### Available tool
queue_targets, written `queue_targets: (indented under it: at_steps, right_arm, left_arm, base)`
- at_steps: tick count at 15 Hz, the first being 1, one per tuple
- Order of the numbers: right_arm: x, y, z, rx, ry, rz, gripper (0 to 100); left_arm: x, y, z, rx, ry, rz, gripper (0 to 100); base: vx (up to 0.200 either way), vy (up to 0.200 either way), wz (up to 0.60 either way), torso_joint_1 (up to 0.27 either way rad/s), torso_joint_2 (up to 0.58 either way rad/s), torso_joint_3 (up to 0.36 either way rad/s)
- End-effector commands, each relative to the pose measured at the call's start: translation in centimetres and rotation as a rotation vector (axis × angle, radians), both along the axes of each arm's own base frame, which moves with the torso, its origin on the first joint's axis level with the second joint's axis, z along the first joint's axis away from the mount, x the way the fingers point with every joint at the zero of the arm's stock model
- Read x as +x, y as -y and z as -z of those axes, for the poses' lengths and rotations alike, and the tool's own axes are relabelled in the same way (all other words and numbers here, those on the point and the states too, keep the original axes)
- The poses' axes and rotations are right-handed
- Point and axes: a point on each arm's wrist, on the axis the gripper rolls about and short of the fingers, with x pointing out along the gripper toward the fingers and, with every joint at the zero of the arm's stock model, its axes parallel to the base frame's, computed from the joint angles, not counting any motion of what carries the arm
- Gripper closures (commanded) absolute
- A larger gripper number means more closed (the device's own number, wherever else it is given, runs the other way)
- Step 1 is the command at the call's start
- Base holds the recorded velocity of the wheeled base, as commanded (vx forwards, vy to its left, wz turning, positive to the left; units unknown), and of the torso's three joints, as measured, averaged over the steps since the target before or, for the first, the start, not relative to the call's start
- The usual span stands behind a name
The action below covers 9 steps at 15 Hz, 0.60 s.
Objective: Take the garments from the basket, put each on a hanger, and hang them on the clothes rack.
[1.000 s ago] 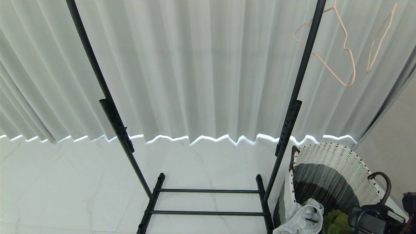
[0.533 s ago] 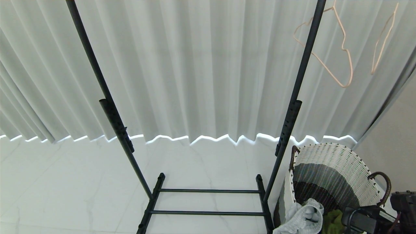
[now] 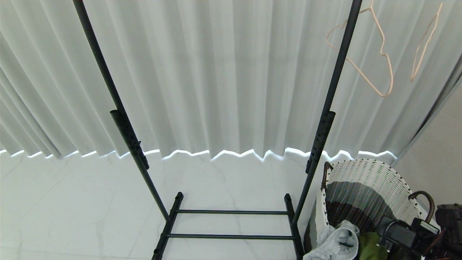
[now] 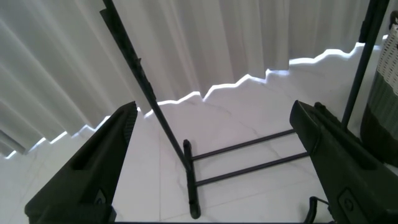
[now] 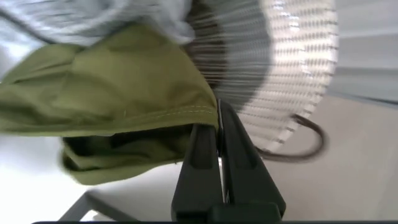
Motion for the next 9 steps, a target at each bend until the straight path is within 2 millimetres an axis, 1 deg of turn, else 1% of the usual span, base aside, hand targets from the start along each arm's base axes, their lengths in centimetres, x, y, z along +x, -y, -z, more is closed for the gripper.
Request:
queue_targets:
  at_steps: [1, 3, 4, 5, 6, 7, 9]
  right_arm:
    - [-0.7, 0.5, -2.0, -0.006, 0.115, 0.05, 100]
    - [-1.5, 1.2, -3.5, -0.026, 0.201, 0.131, 100]
    - [-1.6, 1.5, -4.0, -0.026, 0.228, 0.151, 100]
    - [-1.9, 2.0, -6.2, -0.019, 0.314, 0.183, 100]
    - [-2.2, 2.2, -8.1, -0.013, 0.357, 0.2, 100]
    - [-2.9, 2.4, -10.5, 0.009, 0.369, 0.219, 100]
    - [-5.6, 2.4, -14.7, 0.068, 0.312, 0.255, 100]
  left_arm:
    - [0.0, 0.0, 0.0, 0.0, -0.001, 0.0, 0]
    - [0.0, 0.0, 0.0, -0.003, -0.002, -0.005, 0]
    - [0.0, 0.0, 0.0, -0.006, -0.001, -0.009, 0]
    - [0.0, 0.0, 0.0, -0.011, -0.003, -0.009, 0]
    - [0.0, 0.0, 0.0, -0.009, -0.003, -0.008, 0]
    - [0.0, 0.0, 0.0, -0.014, -0.001, -0.014, 0]
    - [0.0, -0.1, 0.0, -0.012, -0.001, -0.04, 0]
  base:
    - [0.0, 0.0, 0.0, 0.0, 0.0, 0.0]
    - [0.0, 0.0, 0.0, 0.0, 0.0, 0.0]
    - [0.0, 0.0, 0.0, 0.0, 0.0, 0.0]
    - [0.0, 0.0, 0.0, 0.0, 0.0, 0.0]
    - [0.0, 0.0, 0.0, 0.0, 0.0, 0.0]
    - [0.0, 0.0, 0.0, 0.0, 0.0, 0.0]
    - [0.0, 0.0, 0.0, 0.0, 0.0, 0.0]
